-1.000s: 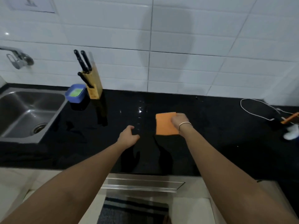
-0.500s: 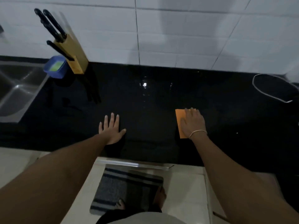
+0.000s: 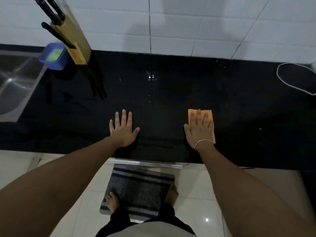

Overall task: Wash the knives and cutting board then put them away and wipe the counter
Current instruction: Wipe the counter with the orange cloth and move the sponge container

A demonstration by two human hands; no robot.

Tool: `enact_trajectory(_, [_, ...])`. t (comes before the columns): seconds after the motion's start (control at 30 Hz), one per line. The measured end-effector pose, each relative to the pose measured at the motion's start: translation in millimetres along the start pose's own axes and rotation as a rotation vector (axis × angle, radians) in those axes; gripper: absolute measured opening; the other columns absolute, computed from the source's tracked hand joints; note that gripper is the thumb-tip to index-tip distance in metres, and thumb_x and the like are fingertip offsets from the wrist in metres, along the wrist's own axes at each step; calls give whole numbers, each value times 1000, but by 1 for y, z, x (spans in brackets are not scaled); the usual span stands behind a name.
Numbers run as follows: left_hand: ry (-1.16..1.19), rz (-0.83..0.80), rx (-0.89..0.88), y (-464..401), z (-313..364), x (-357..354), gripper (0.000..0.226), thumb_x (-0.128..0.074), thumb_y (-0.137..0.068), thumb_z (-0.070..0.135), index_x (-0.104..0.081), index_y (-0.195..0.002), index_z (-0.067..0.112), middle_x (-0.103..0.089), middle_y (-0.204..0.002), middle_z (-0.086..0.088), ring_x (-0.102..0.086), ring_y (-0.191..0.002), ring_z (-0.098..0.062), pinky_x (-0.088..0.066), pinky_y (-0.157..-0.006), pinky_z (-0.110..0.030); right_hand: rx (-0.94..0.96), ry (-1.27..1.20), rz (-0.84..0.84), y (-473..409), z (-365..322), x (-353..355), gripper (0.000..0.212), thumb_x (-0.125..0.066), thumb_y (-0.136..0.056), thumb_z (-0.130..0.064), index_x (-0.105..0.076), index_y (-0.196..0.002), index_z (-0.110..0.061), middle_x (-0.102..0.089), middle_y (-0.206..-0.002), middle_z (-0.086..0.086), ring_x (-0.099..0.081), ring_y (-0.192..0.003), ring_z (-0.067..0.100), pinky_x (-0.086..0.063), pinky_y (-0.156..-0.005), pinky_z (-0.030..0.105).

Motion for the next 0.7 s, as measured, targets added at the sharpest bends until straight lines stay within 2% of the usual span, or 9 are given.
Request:
enact_trajectory(0.13, [33, -65, -38, -1, -6, 7, 82, -17, -102, 67, 26, -157, 23, 41, -160, -5, 37, -148, -33, 17, -120, -56, -39, 14, -9, 25, -42, -9, 70, -15, -103, -55, 2, -161, -19, 10, -168, 9, 8, -153, 40, -1, -123, 57])
enact_trajectory(0.23, [92, -102, -112, 3, -12, 16, 78, -16, -103, 66, 22, -159, 26, 39, -161, -2, 35, -149, -29, 17, -120, -53, -106, 26, 21, 45, -75, -17, 70, -13, -102, -55, -6, -161, -18, 1, -169, 11, 0, -153, 42, -6, -122, 59])
enact_trajectory(0.33, [85, -35, -227, 9, -35, 27, 74, -17, -104, 64, 12, -162, 29, 26, -168, 0, 26, -153, -27, 13, -123, -50, -162, 8, 40, 63, -117, -23, 74, -6, -98, -57, -11, -161, -18, -4, -168, 12, -2, -153, 43, -7, -122, 60])
enact_trajectory(0.4, [82, 20, -242, 8, -65, 38, 72, -17, -104, 63, 8, -163, 30, 21, -169, -1, 23, -154, -28, 13, -123, -50, -178, -7, 27, 72, -150, -26, 76, -5, -98, -57, -11, -161, -16, -2, -168, 13, -1, -153, 43, -7, -122, 61])
enact_trajectory(0.6, [176, 125, -8, -9, -203, 80, 71, -14, -104, 64, 2, -164, 29, 17, -170, -5, 20, -155, -28, 11, -123, -51, -61, -46, -22, 88, -316, -38, 77, -17, -102, -58, 2, -160, -11, 9, -167, 17, 10, -151, 48, 3, -119, 64])
enact_trajectory(0.7, [257, 142, 101, -4, -265, 86, 71, -13, -104, 64, 2, -164, 28, 17, -170, -5, 19, -156, -27, 11, -124, -50, -79, -102, -50, 87, -391, -44, 81, -19, -101, -59, 2, -160, -9, 12, -166, 20, 12, -149, 51, 4, -118, 66])
Point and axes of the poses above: each hand's wrist, its own y-axis away from the middle knuckle, its own x-axis out of the back of the hand, z = x × y, the point moved 6 cm from there along -y, towards the middle knuckle
